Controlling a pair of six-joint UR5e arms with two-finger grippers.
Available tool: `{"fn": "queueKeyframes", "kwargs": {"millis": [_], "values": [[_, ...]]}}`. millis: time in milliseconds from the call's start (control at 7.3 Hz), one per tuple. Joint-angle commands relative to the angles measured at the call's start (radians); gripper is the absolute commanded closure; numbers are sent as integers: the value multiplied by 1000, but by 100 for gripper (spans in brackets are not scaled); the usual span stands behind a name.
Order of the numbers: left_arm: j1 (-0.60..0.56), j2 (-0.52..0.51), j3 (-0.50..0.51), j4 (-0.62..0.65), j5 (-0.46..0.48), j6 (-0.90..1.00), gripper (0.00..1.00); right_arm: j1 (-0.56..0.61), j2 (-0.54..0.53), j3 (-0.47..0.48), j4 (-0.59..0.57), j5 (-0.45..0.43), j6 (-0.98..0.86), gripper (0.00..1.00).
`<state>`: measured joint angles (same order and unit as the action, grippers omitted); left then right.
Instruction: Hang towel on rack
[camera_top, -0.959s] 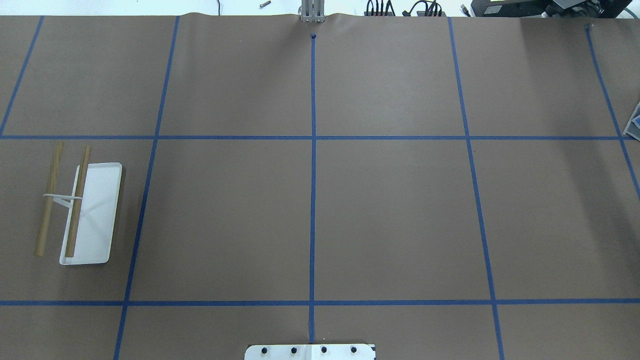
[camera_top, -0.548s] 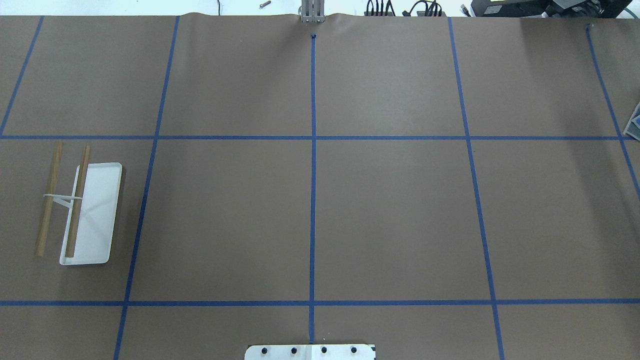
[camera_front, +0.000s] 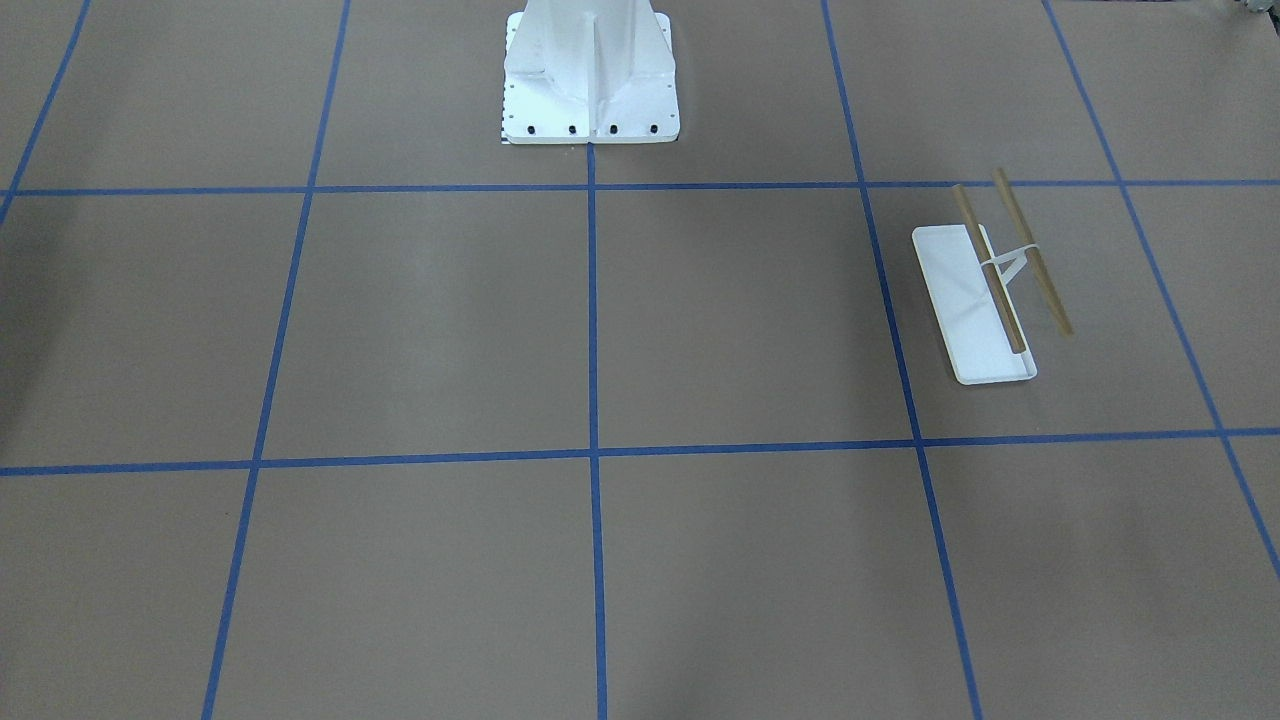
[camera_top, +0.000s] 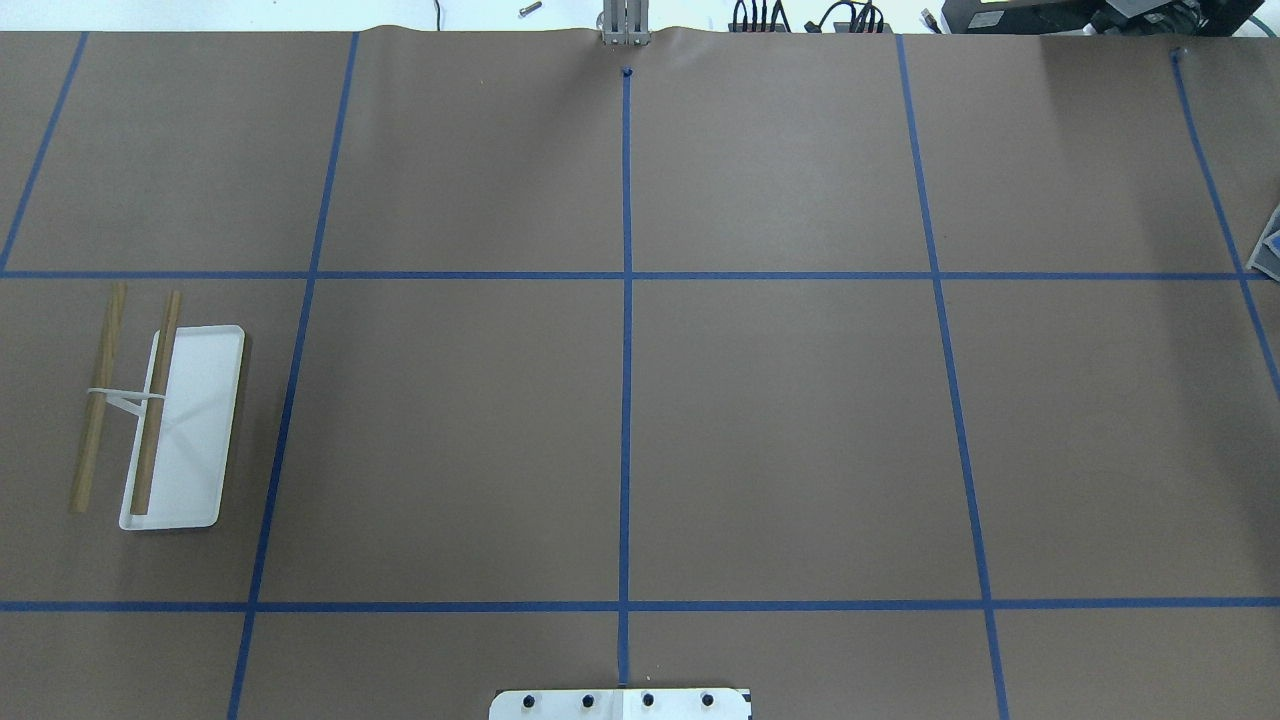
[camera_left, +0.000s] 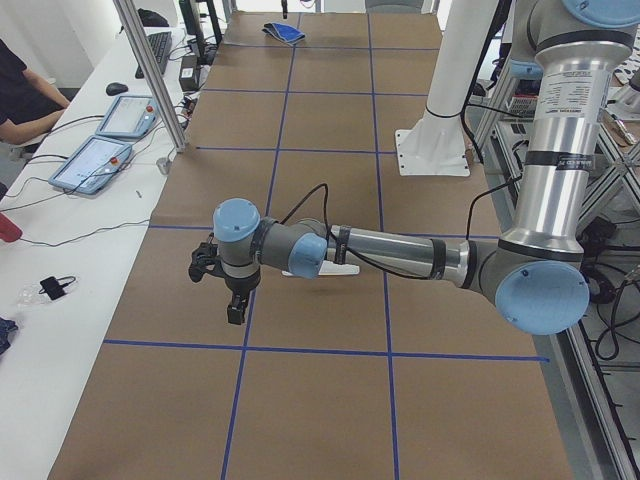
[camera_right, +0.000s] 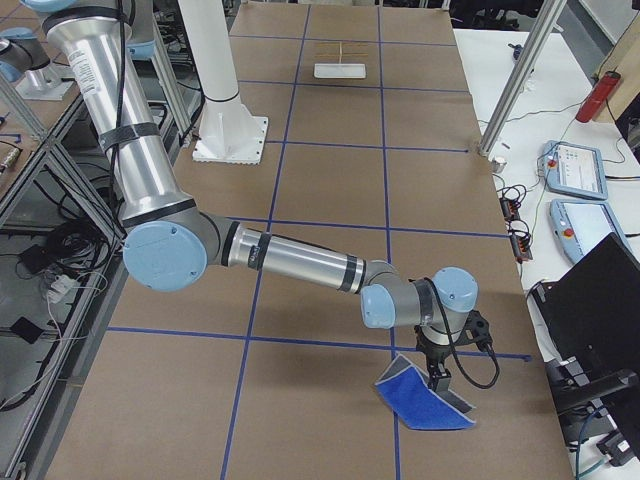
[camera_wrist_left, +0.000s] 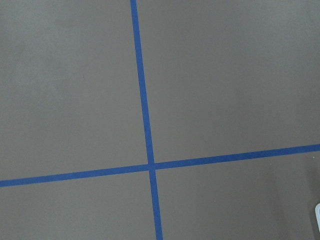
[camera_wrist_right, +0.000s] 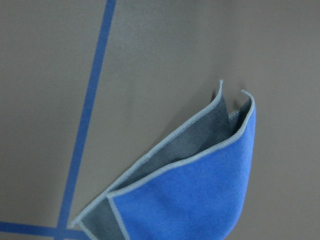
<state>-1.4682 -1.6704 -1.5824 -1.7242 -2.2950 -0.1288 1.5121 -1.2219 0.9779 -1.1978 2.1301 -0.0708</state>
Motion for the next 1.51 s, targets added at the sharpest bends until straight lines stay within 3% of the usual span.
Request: {"fn": "queueKeyframes", "kwargs": {"millis": [0, 274, 548, 822, 1370], "values": [[18, 0, 13, 0, 0, 0, 2, -16, 15, -104, 142, -59, -4, 0], [20, -2, 21, 0, 0, 2, 2, -32, 97, -203, 193, -62, 35, 0], [20, -8, 22, 0, 8, 0, 2, -94, 137, -234, 220, -149, 131, 0], [20, -20, 36, 0, 14, 2, 2, -131, 153, -345, 325, -176, 208, 0], [20, -28, 36, 0, 22, 0, 2, -147, 159, -387, 327, -281, 223, 0]]}}
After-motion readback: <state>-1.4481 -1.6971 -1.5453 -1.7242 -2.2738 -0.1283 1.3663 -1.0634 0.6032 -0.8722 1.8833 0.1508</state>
